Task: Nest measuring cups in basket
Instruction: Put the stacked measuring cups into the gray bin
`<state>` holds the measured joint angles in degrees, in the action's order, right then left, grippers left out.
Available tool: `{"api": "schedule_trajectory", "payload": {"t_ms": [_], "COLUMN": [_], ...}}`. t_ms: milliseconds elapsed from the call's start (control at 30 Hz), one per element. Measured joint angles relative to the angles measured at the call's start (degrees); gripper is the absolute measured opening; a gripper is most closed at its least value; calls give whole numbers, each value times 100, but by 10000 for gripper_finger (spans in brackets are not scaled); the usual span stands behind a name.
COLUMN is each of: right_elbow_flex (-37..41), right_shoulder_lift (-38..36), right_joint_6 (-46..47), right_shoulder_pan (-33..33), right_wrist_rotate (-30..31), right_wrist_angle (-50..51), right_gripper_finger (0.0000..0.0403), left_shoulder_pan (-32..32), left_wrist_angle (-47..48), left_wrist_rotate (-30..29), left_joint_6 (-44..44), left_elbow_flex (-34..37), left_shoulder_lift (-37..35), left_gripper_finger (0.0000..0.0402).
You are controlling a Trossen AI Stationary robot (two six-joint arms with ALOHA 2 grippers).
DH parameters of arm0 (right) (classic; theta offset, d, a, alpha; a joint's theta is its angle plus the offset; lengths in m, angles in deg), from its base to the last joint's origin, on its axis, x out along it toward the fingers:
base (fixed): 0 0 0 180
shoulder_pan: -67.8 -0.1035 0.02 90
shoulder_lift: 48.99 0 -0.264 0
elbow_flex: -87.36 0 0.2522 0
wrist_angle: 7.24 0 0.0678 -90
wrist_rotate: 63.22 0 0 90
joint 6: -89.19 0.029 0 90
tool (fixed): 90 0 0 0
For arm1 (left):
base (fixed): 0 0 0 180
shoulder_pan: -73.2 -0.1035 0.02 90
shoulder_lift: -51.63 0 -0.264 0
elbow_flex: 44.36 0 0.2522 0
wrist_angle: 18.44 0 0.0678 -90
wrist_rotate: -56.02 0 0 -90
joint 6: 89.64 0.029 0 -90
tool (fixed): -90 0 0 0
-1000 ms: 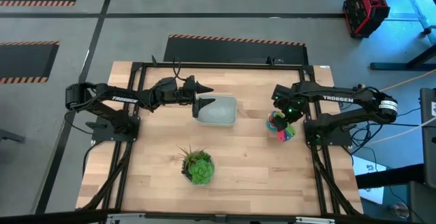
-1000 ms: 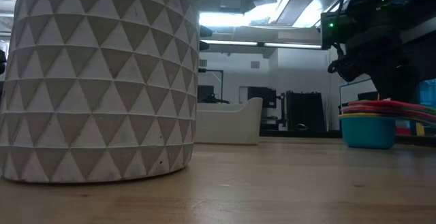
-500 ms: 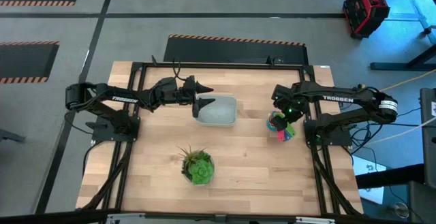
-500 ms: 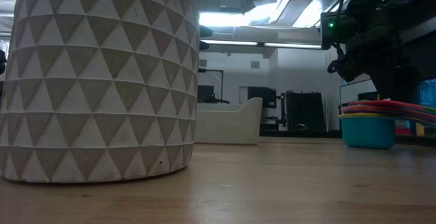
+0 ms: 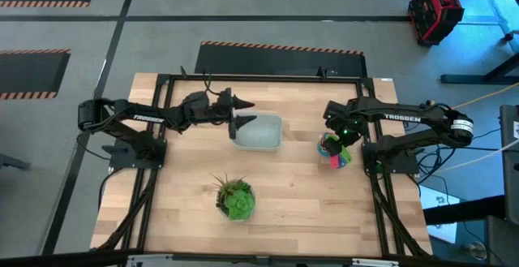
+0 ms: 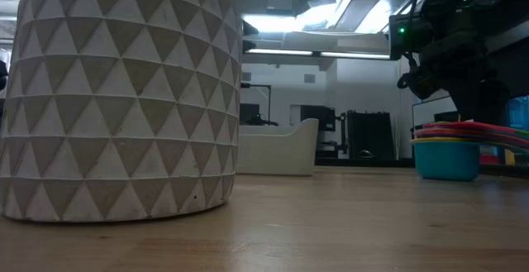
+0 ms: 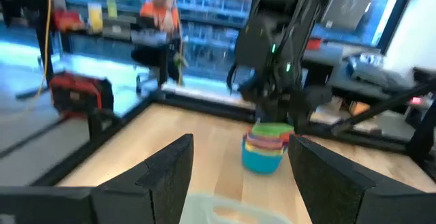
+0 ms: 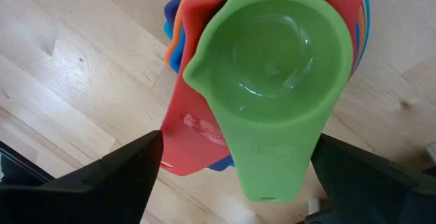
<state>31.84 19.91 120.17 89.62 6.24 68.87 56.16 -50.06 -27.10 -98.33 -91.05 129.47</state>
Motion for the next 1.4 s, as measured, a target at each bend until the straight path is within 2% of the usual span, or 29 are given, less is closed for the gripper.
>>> {"api": "schedule_trajectory", "payload": {"t_ms": [100, 233, 467, 1000, 1200, 1400], "right_elbow_flex": [0, 0, 0, 0, 0, 0], "right_shoulder_lift": [0, 2, 2, 2, 2, 2], "right_joint_6": [1, 32, 153, 182, 546, 710], "right_shoulder_pan": [0, 0, 0, 1, 0, 0], "right_wrist_rotate": [0, -2, -7, -4, -1, 320], "right_wrist_angle": [-3, -151, -429, -588, -671, -693], "right_gripper_finger": [369, 369, 369, 369, 369, 369], "left_shoulder_pan": [62, 215, 439, 444, 444, 444], "left_wrist_angle": [-338, -294, -304, -304, -304, -304], "left_wrist_rotate": [-4, -2, -39, -48, -46, -46], "left_joint_6": [-277, -617, -592, -579, -579, -581], "left_elbow_flex": [0, 0, 0, 0, 0, 0], "left_shoulder_lift": [0, 0, 0, 0, 0, 0], "left_gripper_finger": [234, 234, 234, 234, 234, 234]}}
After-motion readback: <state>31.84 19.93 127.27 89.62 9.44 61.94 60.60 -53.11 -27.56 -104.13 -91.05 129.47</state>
